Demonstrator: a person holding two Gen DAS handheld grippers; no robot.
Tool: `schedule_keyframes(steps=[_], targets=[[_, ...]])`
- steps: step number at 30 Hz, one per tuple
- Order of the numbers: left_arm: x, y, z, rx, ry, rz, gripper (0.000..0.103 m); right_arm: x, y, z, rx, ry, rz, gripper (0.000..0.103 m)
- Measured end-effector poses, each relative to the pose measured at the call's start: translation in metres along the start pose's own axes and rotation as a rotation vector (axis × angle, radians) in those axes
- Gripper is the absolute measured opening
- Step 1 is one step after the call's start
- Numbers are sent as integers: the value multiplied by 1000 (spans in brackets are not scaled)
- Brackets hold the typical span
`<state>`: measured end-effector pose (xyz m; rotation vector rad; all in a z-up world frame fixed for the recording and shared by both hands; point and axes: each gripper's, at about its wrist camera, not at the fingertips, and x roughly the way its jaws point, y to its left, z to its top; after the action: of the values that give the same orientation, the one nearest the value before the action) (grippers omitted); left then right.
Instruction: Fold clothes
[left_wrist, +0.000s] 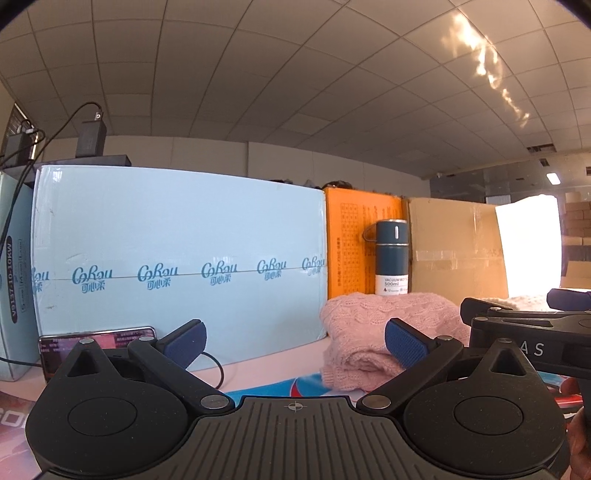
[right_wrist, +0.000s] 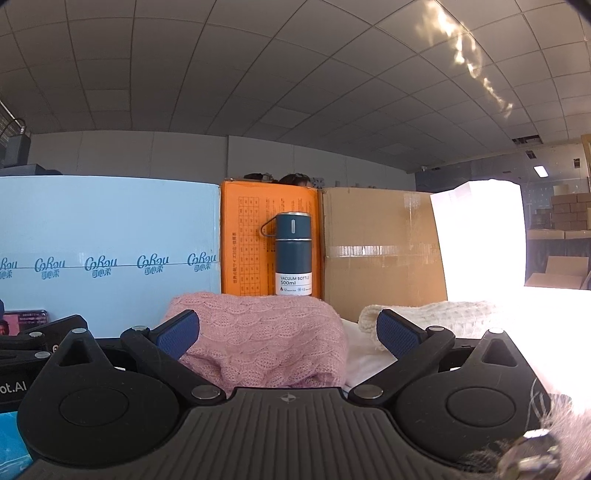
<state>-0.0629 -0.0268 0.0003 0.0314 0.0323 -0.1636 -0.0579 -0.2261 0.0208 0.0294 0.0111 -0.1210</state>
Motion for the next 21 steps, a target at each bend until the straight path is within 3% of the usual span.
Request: schedule_keyframes(steps=[21], targets=[[0, 0, 0, 2, 8, 0, 103, 0, -6, 1, 18, 11, 10, 103]])
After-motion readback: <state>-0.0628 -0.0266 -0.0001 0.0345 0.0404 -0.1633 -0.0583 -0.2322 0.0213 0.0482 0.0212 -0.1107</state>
